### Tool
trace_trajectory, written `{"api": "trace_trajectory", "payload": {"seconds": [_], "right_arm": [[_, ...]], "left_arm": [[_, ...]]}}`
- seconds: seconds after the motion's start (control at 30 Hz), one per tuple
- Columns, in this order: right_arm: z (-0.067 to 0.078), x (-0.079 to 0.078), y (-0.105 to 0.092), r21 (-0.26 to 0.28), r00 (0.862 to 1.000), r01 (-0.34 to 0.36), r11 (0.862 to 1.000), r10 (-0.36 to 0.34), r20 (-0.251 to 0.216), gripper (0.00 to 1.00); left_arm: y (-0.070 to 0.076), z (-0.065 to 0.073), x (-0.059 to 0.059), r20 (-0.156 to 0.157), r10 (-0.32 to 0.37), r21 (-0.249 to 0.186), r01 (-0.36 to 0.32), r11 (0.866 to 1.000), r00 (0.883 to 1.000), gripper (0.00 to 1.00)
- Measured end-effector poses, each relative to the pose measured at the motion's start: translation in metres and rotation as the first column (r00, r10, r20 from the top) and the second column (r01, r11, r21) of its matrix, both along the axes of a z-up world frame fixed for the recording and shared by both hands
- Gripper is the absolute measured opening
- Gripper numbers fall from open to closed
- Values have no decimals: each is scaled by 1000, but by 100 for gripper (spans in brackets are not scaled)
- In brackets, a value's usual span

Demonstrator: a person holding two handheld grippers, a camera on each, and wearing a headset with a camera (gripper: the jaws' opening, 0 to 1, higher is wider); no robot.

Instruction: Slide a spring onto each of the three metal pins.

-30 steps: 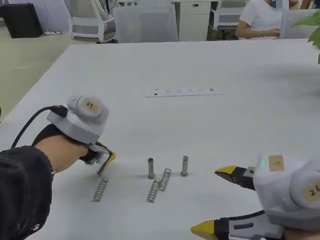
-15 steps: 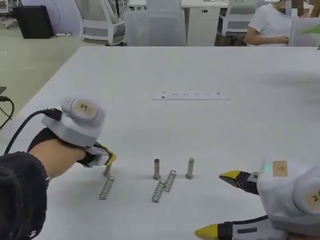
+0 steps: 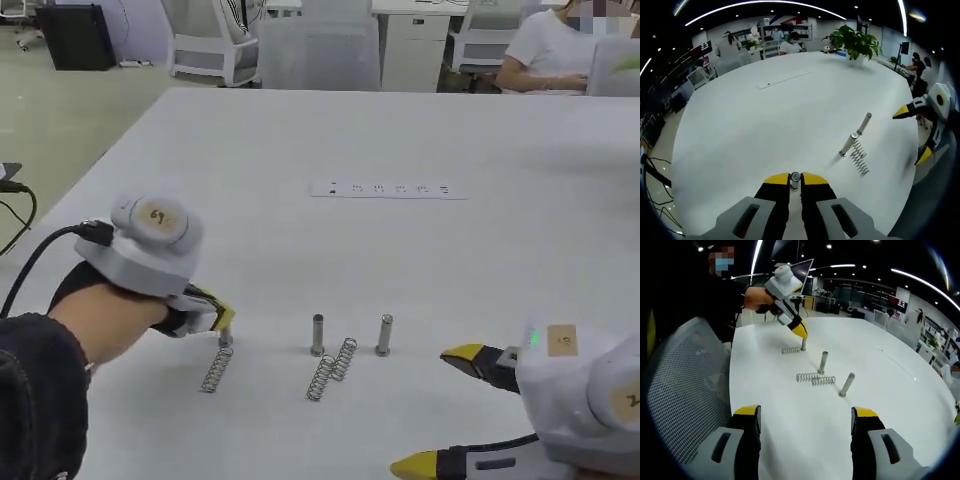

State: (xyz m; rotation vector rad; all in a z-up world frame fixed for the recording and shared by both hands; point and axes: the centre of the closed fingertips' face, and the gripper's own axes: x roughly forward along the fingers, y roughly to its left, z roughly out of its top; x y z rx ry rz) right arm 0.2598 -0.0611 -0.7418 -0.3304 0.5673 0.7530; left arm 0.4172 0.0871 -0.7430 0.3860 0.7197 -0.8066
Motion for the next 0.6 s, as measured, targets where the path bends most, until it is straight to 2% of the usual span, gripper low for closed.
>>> {"api": "trace_trajectory", "payload": {"seconds": [0.17, 0.6], "right_arm": [[0, 0, -1, -2, 1000, 2, 1000, -2, -1, 72], [-1, -1, -1, -4, 1000, 1, 1000, -1, -2, 72]], "left_arm": [[-4, 1, -4, -2, -12, -2, 12, 1000, 1000, 0], [-26, 7, -18, -3, -67, -23, 66, 998, 998, 0]]}}
